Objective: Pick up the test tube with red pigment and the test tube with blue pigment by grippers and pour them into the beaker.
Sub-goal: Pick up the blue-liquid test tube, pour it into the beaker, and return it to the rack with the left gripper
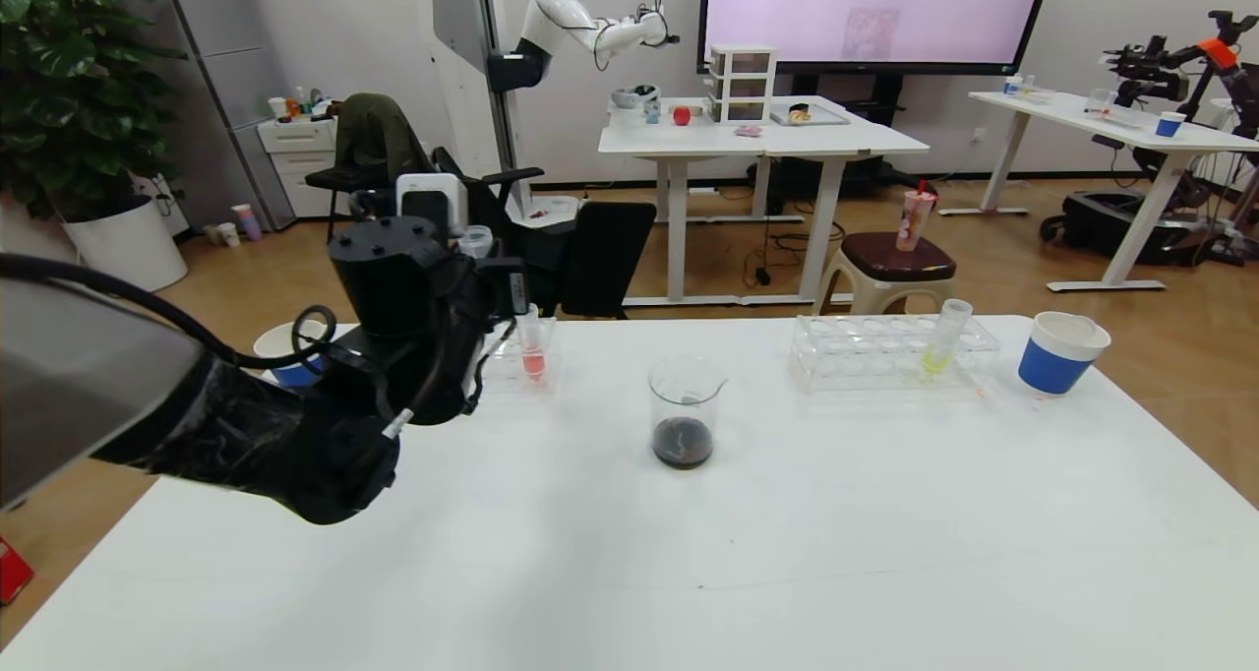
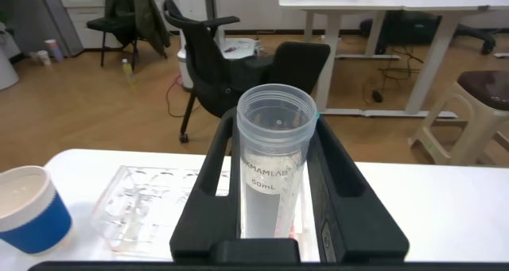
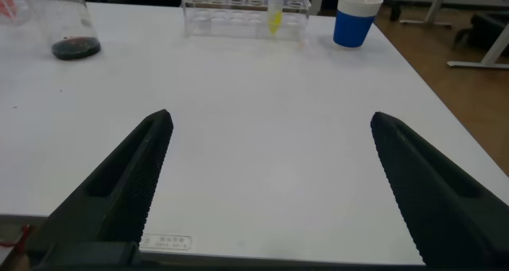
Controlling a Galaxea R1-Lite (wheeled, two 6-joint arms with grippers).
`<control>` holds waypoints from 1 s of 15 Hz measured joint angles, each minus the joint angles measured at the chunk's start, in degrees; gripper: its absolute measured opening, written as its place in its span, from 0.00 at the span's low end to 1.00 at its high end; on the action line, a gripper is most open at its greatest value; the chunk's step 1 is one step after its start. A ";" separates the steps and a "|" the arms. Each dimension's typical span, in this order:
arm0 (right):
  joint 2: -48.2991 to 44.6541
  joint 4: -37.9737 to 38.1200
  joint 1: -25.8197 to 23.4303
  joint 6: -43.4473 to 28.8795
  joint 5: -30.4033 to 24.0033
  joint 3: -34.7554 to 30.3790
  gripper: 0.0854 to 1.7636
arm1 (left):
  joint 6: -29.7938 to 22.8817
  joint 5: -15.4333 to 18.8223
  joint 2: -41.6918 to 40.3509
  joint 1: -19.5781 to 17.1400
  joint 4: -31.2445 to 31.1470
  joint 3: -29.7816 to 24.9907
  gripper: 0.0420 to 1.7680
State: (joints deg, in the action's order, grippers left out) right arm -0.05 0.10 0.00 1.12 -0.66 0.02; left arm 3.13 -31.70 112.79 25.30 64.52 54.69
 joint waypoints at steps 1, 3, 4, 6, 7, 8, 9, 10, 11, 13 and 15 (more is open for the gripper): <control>0.00 0.00 0.00 0.00 0.02 -0.02 0.98 | 0.00 2.16 -0.59 -3.50 -0.06 -0.34 0.27; 0.00 0.00 0.00 0.00 0.00 -0.02 0.98 | 0.00 6.68 -1.46 -10.74 -0.13 -0.85 0.27; 0.00 0.00 0.00 0.00 0.02 -0.02 0.98 | -0.02 9.05 -1.73 -14.63 -0.33 -0.98 0.27; 0.00 0.00 0.00 0.00 0.00 -0.02 0.98 | -0.52 13.51 -1.74 -21.49 -1.62 -0.94 0.27; 0.00 0.00 0.00 0.00 -0.02 -0.02 0.98 | -1.02 15.99 -1.35 -25.00 -2.54 -0.33 0.27; 0.00 0.00 0.00 0.00 0.00 -0.02 0.98 | -1.45 18.03 -0.50 -28.47 -3.32 0.90 0.27; 0.00 0.00 0.00 -0.02 0.00 -0.02 0.98 | -1.68 18.99 0.72 -31.16 -3.72 2.47 0.27; 0.00 0.00 0.00 -0.02 0.02 -0.02 0.98 | -1.79 19.32 1.77 -32.78 -3.86 3.89 0.27; 0.00 0.00 0.00 -0.02 -0.02 -0.02 0.98 | -1.88 19.54 3.52 -34.68 -4.00 6.30 0.27; 0.00 0.00 0.00 0.00 0.00 -0.02 0.98 | -1.93 19.66 6.64 -36.89 -4.99 9.62 0.27; 0.00 0.00 0.00 0.00 0.02 -0.02 0.98 | -1.95 19.66 9.42 -37.63 -4.89 11.37 0.27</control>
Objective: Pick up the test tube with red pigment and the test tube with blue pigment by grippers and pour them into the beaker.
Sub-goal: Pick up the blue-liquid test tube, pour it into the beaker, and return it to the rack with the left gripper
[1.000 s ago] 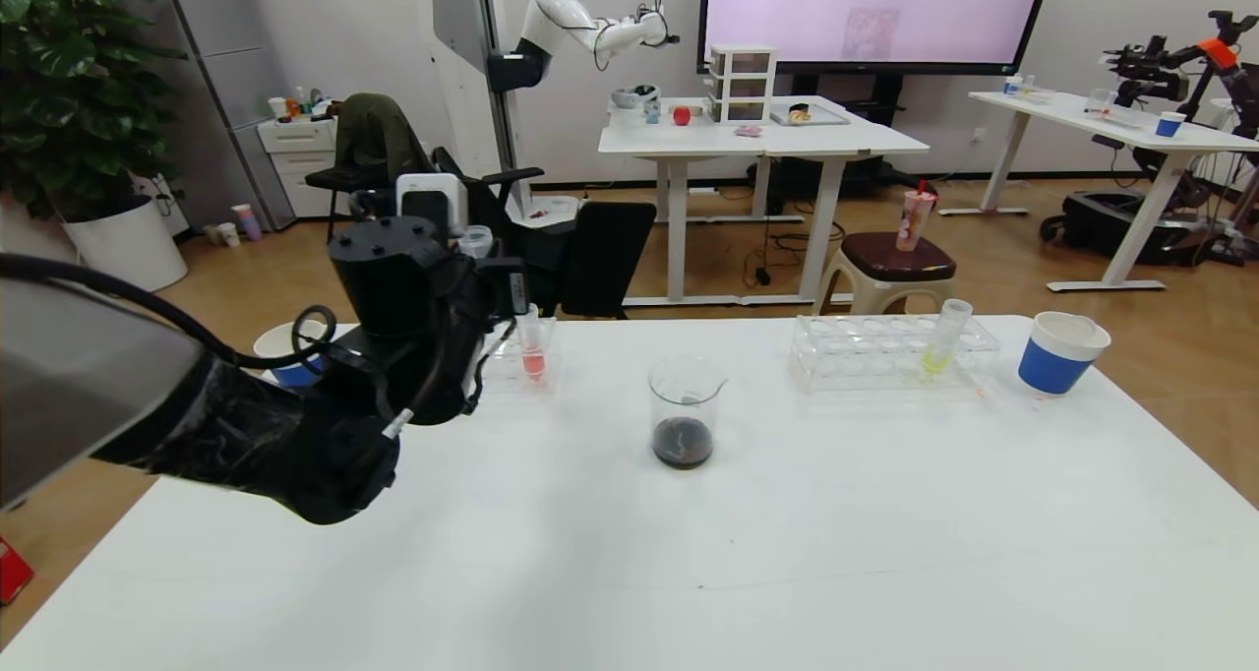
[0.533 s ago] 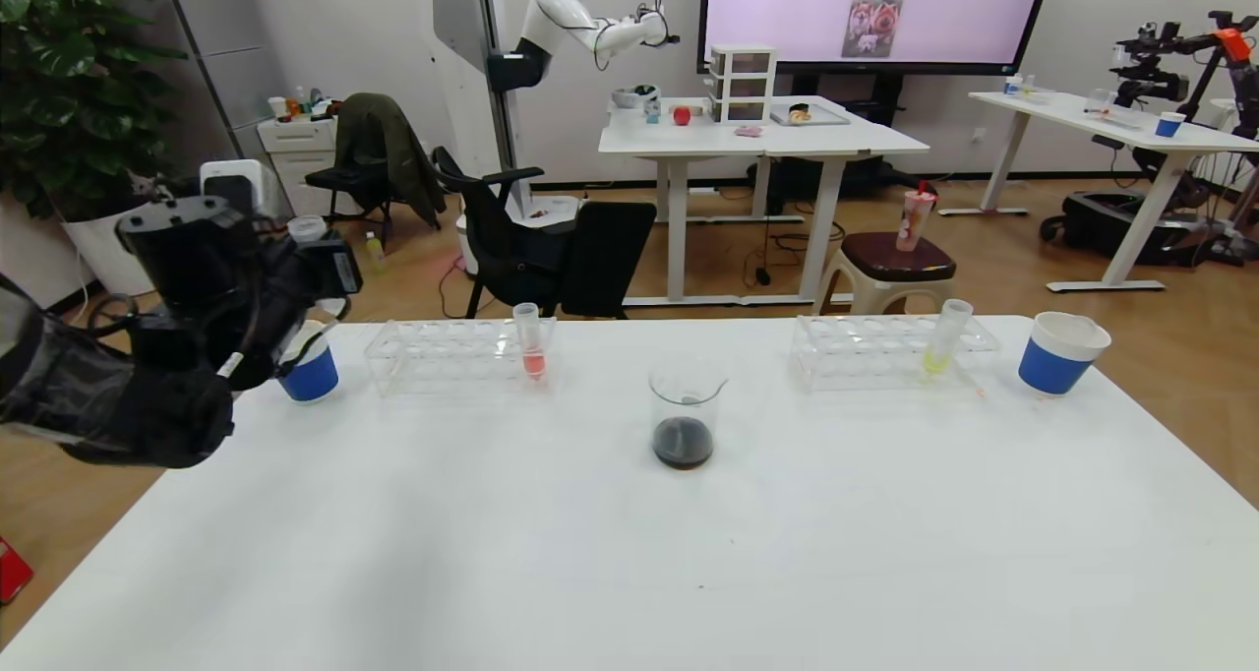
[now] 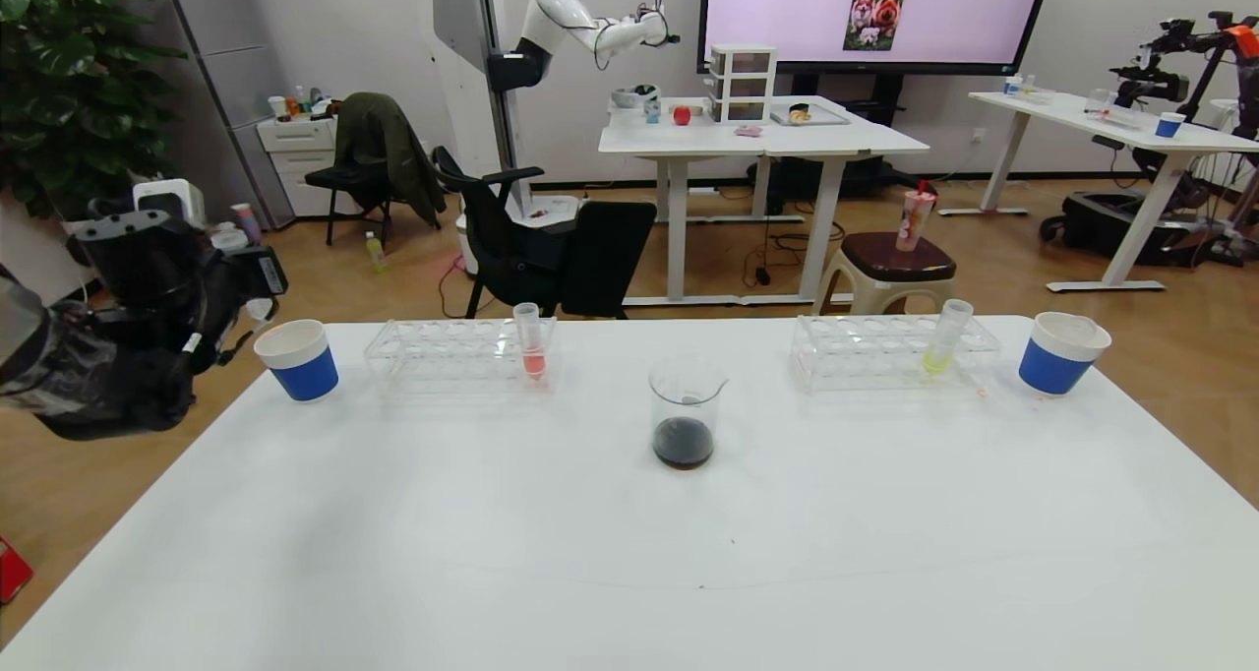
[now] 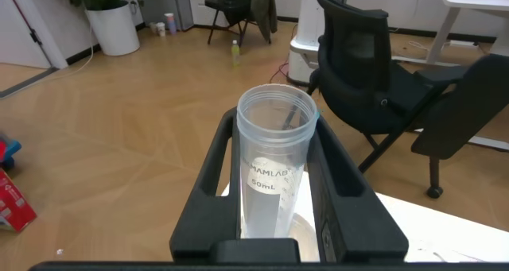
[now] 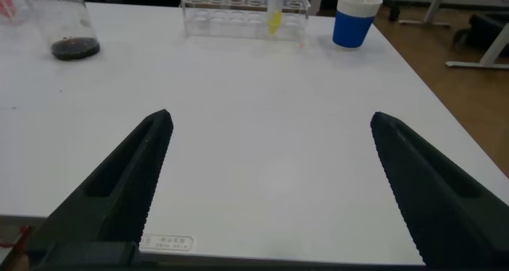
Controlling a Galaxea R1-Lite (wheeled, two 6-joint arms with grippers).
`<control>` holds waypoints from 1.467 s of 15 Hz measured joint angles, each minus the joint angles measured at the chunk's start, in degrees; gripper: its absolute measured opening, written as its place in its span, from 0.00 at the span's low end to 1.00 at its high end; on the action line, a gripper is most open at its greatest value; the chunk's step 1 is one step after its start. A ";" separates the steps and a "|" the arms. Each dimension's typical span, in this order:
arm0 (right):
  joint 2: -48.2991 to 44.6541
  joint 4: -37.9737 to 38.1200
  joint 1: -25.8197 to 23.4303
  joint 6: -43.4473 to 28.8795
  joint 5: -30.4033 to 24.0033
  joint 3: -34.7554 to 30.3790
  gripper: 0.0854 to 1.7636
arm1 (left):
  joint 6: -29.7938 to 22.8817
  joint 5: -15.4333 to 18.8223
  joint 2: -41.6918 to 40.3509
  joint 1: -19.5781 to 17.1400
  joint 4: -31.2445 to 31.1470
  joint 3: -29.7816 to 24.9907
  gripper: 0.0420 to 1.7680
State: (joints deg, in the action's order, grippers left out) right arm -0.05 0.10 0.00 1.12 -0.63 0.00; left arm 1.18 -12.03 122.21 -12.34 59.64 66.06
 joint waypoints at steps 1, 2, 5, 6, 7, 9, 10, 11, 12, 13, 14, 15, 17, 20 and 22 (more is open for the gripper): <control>0.00 0.00 0.00 -0.02 -0.02 0.00 0.98 | -0.20 -0.04 1.33 -0.11 0.12 0.54 0.27; 0.00 0.00 0.00 -0.02 -0.02 0.00 0.98 | -0.72 -0.10 2.54 -0.09 0.23 0.96 0.27; 0.00 0.00 0.00 -0.02 -0.02 0.00 0.98 | -1.48 -0.37 6.60 0.11 2.51 1.28 0.27; 0.00 0.00 0.00 -0.02 0.00 0.00 0.98 | -1.51 -0.41 8.19 0.16 4.61 1.08 0.27; 0.00 0.00 0.00 -0.02 0.00 0.00 0.98 | -1.49 -0.50 9.46 0.21 5.85 0.83 0.27; 0.00 0.00 0.00 0.00 0.00 0.00 0.98 | -1.49 -0.45 11.58 0.18 6.99 0.26 0.27; 0.00 0.00 0.00 0.00 -0.02 0.00 0.98 | -1.49 -0.26 12.24 0.07 7.07 0.17 0.27; 0.00 -0.02 0.00 -0.02 -0.02 0.00 0.98 | -1.51 -0.12 12.57 0.07 7.14 0.17 0.27; 0.00 0.00 0.00 0.00 0.00 0.00 0.98 | -1.51 -0.06 12.76 0.07 7.12 0.17 0.27; 0.00 -0.02 0.00 0.00 -0.02 0.00 0.98 | -1.51 -0.01 12.85 0.11 7.17 0.17 0.27; 0.00 0.00 0.00 -0.02 0.00 0.00 0.98 | -1.51 0.00 12.90 0.16 7.20 0.17 0.27; 0.00 0.00 0.00 -0.02 -0.02 0.00 0.98 | -1.51 -0.01 12.91 0.13 7.36 0.17 0.30; 0.00 0.00 0.00 -0.02 -0.02 0.00 0.98 | -1.45 -0.06 12.90 0.13 7.39 0.20 0.60; 0.00 0.00 0.00 -0.02 -0.02 0.00 0.98 | -1.39 -0.09 12.02 0.13 7.14 0.11 0.99; 0.00 0.00 0.00 0.00 0.00 0.00 0.98 | -1.23 -0.10 10.26 0.51 6.77 0.45 0.99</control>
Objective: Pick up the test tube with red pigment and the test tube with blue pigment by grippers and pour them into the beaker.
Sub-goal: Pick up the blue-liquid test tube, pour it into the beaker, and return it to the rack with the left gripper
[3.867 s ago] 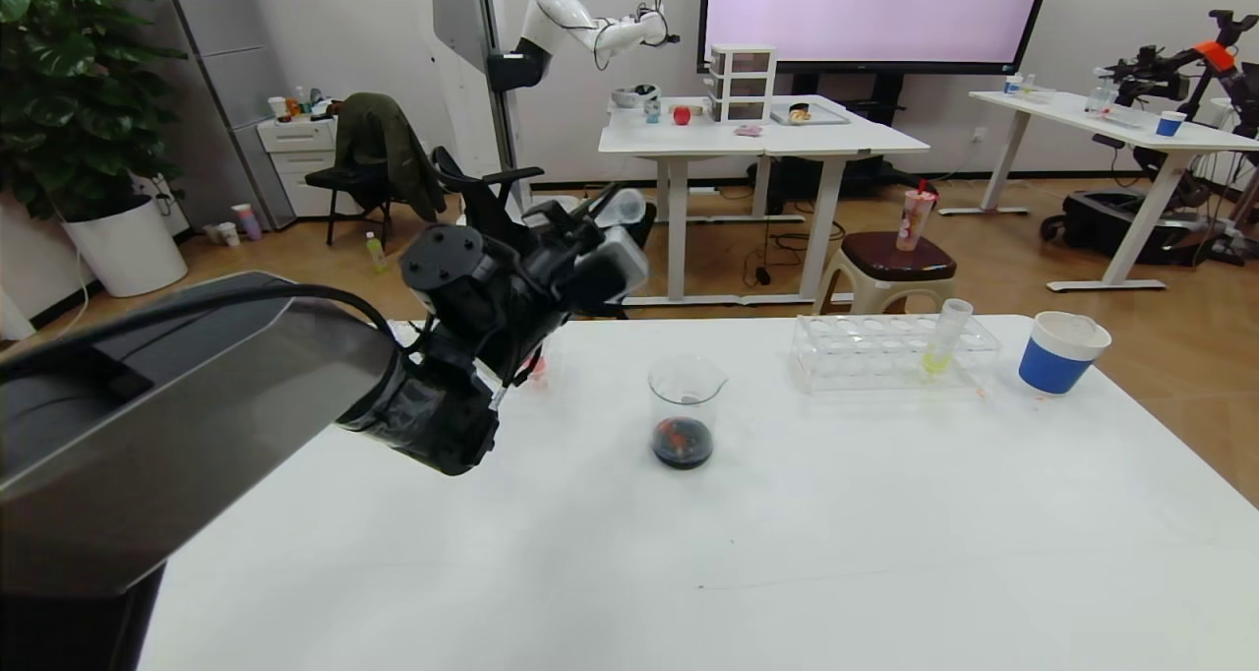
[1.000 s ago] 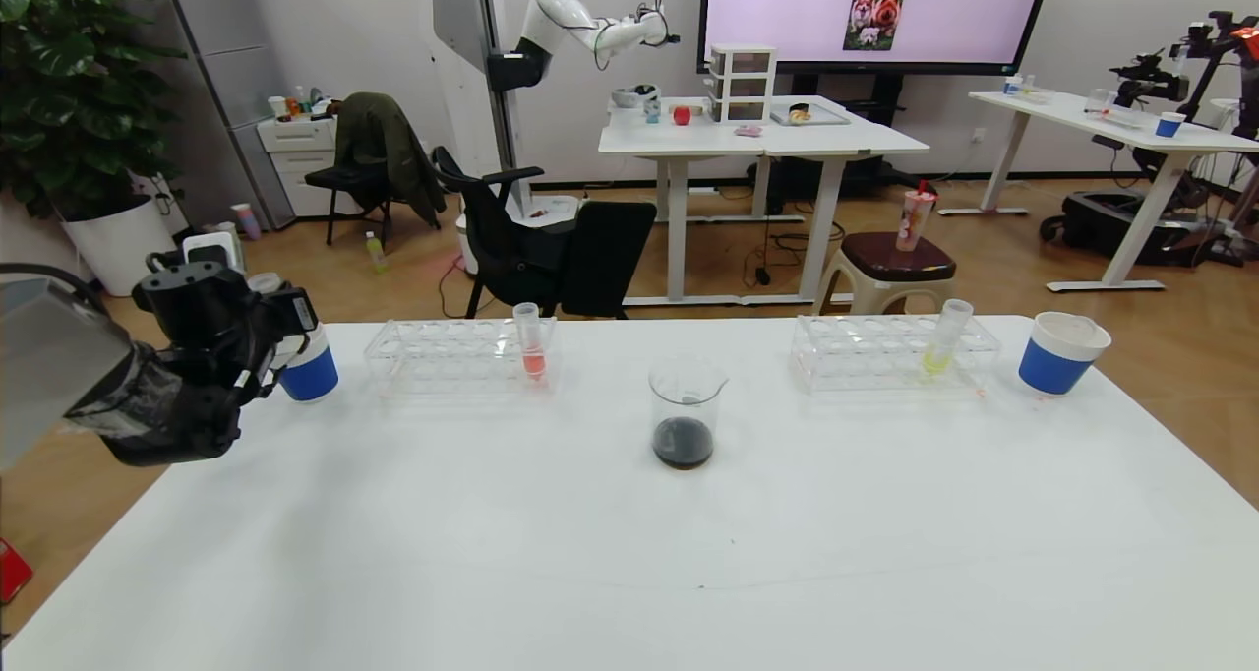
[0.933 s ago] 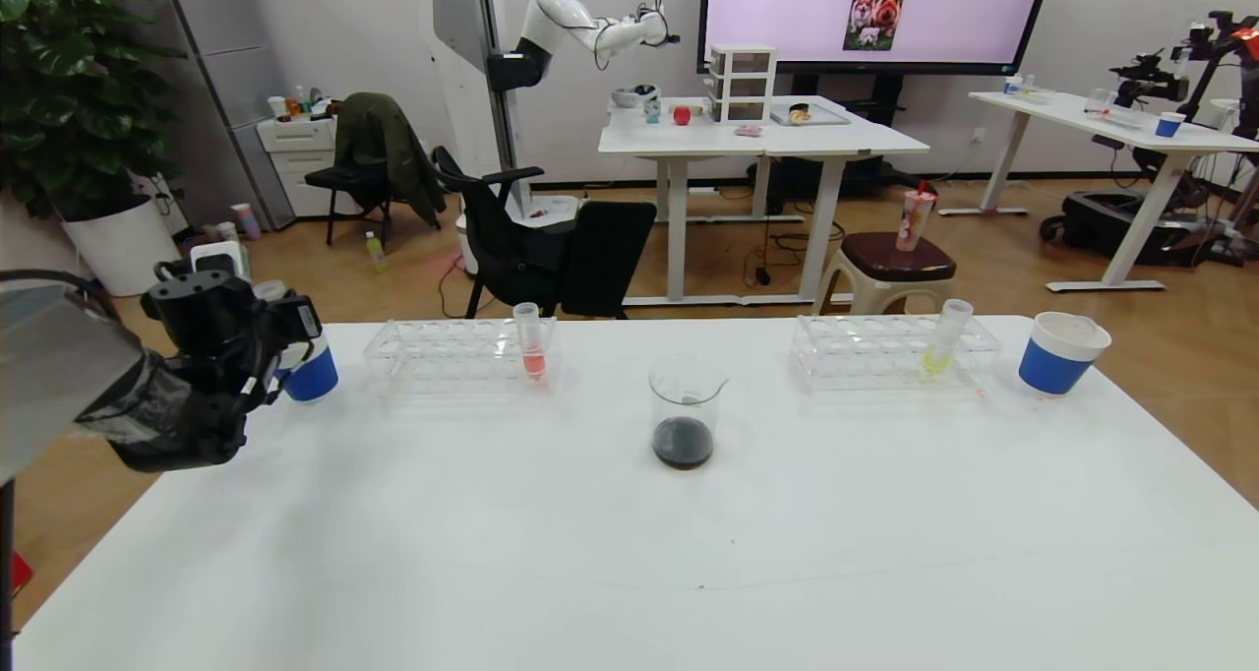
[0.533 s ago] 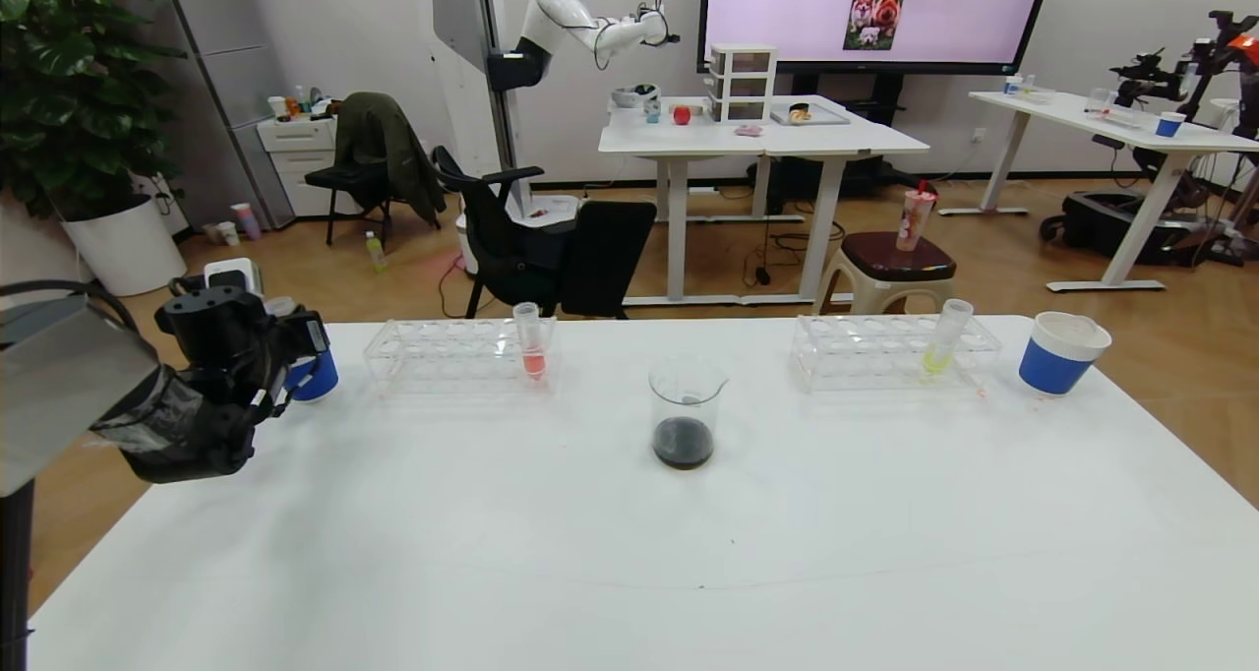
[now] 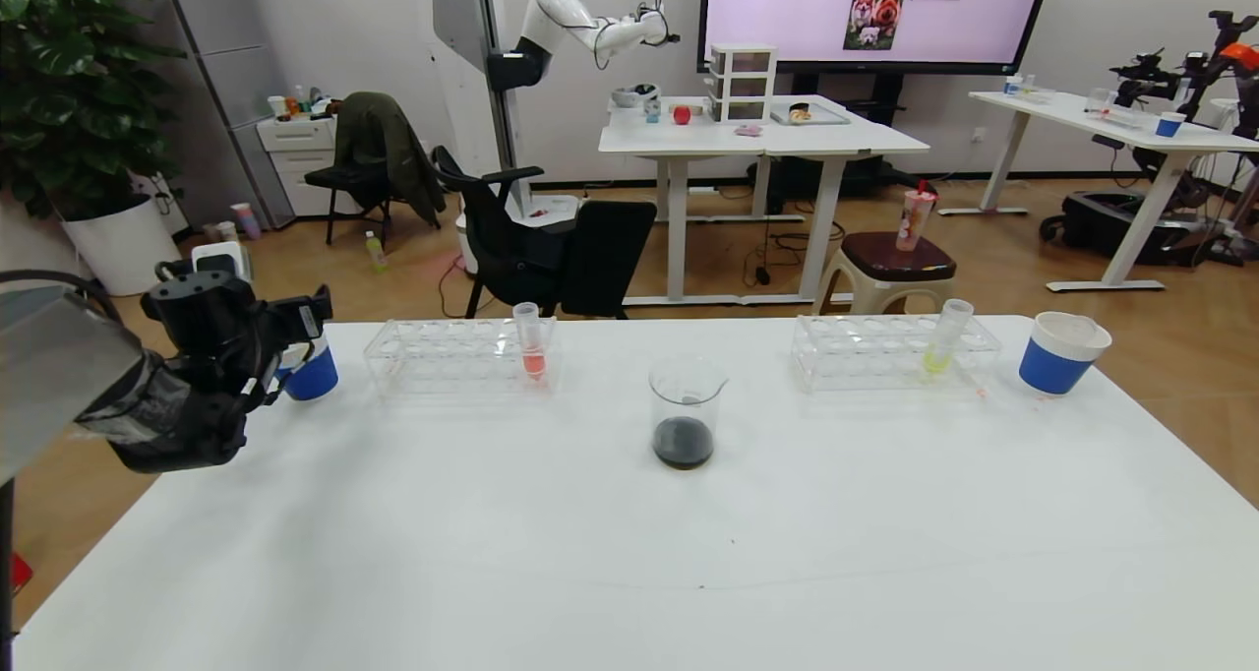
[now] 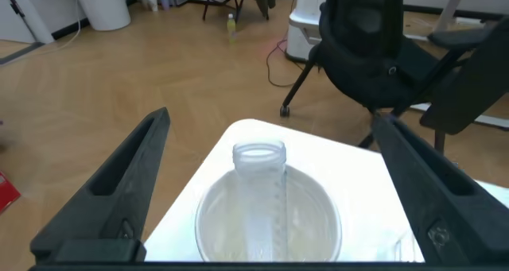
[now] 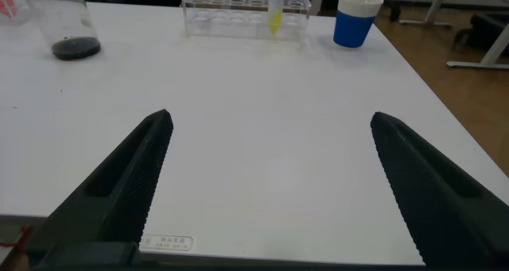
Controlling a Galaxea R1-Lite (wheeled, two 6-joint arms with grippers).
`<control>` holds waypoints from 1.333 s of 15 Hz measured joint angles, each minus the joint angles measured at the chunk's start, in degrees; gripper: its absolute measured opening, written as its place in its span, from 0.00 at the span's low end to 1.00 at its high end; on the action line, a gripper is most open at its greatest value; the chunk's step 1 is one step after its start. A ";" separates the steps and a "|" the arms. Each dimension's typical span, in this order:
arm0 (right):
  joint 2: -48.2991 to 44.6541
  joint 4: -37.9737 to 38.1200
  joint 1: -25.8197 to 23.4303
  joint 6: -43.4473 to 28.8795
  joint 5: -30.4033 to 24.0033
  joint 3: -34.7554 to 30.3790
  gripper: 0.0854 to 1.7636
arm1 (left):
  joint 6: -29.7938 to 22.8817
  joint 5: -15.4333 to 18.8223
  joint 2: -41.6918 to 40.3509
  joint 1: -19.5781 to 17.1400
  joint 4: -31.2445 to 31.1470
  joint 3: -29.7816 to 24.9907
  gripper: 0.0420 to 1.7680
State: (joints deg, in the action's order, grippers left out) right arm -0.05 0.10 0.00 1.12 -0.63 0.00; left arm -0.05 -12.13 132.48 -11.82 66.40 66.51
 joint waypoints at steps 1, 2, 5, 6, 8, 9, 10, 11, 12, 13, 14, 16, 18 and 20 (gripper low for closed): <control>0.00 0.00 0.00 -0.02 -0.02 0.00 0.98 | 0.05 -0.02 -1.52 0.87 -0.28 0.13 0.99; 0.00 -0.02 0.00 -0.02 -0.02 0.00 0.98 | 0.10 -0.02 -3.36 2.62 -1.33 0.24 0.99; 0.00 0.00 0.00 0.00 -0.02 0.00 0.98 | 0.10 -0.11 -8.66 9.83 -5.57 0.24 0.99; 0.00 0.00 0.00 0.00 -0.02 0.00 0.98 | 0.16 -0.33 -10.40 12.81 -7.12 0.16 0.99; 0.00 0.00 0.00 -0.02 -0.02 0.00 0.98 | 0.45 -1.10 -13.68 18.15 -9.02 -0.37 0.99; 0.00 0.00 0.00 -0.02 -0.02 0.00 0.98 | 1.06 -2.04 -15.53 20.39 -9.33 -0.89 0.99; 0.00 0.00 0.00 0.00 -0.02 0.00 0.98 | 2.35 -2.96 -17.59 22.13 -9.44 -1.57 0.99; 0.00 0.00 0.00 0.00 -0.05 0.00 0.98 | 3.51 -3.41 -19.96 23.48 -9.73 -2.16 0.99; 0.00 0.00 0.00 0.00 -0.02 0.00 0.98 | 4.32 -3.60 -22.14 24.49 -10.59 -2.54 0.99; 0.00 0.00 0.00 -0.02 0.00 0.00 0.98 | 5.34 -3.66 -25.39 25.62 -12.58 -2.86 0.99; 0.00 0.00 0.00 0.00 -0.02 0.00 0.98 | 6.49 -3.68 -29.11 26.62 -15.36 -3.06 0.99; 0.00 0.00 0.00 -0.02 0.00 0.00 0.98 | 9.72 -3.74 -37.72 27.64 -21.18 -3.69 0.99; 0.00 0.00 0.00 -0.02 0.01 0.00 0.98 | 12.18 -3.69 -45.02 27.00 -25.44 -5.29 0.99; 0.00 0.00 0.00 -0.02 0.00 0.00 0.98 | 14.35 -3.49 -52.49 23.70 -27.98 -8.28 0.99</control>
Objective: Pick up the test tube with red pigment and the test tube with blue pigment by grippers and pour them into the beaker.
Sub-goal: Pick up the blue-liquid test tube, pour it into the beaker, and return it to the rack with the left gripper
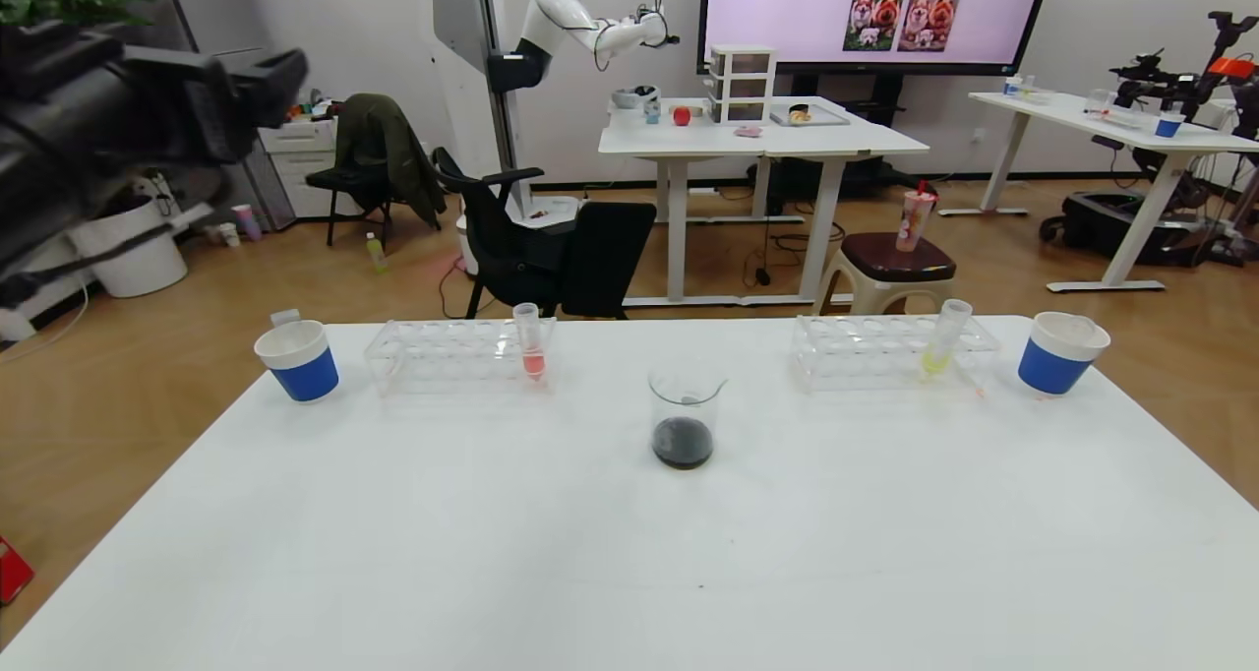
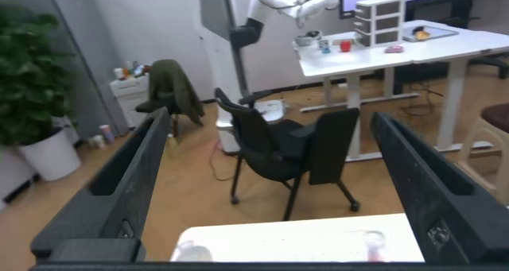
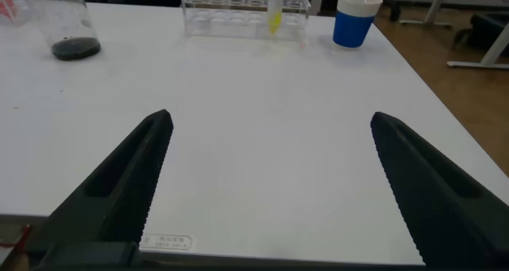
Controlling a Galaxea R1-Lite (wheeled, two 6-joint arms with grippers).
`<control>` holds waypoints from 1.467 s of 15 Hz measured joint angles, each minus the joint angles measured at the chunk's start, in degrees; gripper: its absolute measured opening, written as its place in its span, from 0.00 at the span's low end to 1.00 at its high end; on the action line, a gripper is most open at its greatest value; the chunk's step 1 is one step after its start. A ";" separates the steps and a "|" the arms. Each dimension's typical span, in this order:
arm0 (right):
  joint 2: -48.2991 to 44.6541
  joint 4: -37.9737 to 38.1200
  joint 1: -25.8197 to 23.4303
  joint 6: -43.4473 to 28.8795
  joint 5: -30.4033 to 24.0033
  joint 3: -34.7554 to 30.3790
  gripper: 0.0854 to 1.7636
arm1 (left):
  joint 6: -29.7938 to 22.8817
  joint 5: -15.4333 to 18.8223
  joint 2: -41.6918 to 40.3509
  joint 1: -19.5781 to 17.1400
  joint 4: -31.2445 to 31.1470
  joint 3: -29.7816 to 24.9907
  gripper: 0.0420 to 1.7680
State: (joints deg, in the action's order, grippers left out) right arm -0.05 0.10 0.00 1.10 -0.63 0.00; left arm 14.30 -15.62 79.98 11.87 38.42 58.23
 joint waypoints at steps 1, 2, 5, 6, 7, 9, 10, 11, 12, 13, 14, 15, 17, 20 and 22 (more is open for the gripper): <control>0.00 0.00 0.00 0.02 0.00 0.00 0.98 | 0.55 0.11 -3.46 -1.88 -0.56 -1.57 0.99; 0.00 0.00 0.00 0.00 0.00 0.00 0.98 | 0.83 0.16 -7.28 -3.63 -1.13 -3.08 0.99; 0.00 0.00 0.00 0.00 0.00 0.00 0.98 | 1.52 0.22 -17.75 -6.51 -6.02 -6.47 0.99; 0.00 0.00 0.00 0.00 -0.02 0.00 0.98 | 1.77 0.21 -22.19 -7.28 -9.52 -7.39 0.99; 0.00 0.00 0.00 0.02 0.00 0.00 0.98 | 1.93 0.16 -25.55 -7.74 -12.68 -7.88 0.99; 0.00 0.00 0.00 0.00 0.00 0.00 0.98 | 2.10 0.10 -34.29 -8.40 -20.98 -8.55 0.99; 0.00 -0.02 0.00 0.00 -0.02 0.00 0.98 | 2.12 0.07 -38.39 -8.46 -25.09 -8.68 0.99; 0.00 -0.02 0.00 0.02 0.00 0.00 0.98 | 2.12 0.02 -43.15 -8.48 -30.03 -8.73 0.99; 0.00 0.00 0.00 0.02 -0.02 0.00 0.98 | 2.15 -0.01 -47.76 -8.44 -34.96 -8.70 0.99; 0.00 0.00 0.00 0.00 -0.02 0.00 0.98 | 2.18 -0.09 -51.71 -8.37 -39.27 -8.62 0.99; 0.00 0.00 0.00 0.02 0.00 0.00 0.98 | 2.38 -0.11 -55.28 -8.29 -42.56 -8.48 0.99; 0.00 0.00 0.00 0.02 0.00 0.00 0.98 | 2.58 -0.23 -58.56 -8.35 -44.70 -8.52 0.99; 0.00 0.00 0.00 0.00 0.00 0.00 0.98 | 2.38 -0.11 -63.37 -9.48 -45.62 -9.81 0.99; 0.00 0.00 0.00 0.00 0.01 0.00 0.98 | 2.10 4.95 -70.39 -10.95 -45.56 -14.63 0.99; 0.00 0.00 0.00 0.00 0.04 0.00 0.98 | -0.77 13.06 -75.08 -11.28 -45.29 -19.18 0.99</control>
State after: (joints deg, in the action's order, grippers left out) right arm -0.05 0.10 0.00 1.10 -0.60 0.00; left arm 13.53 -2.56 4.90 0.60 -6.86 39.06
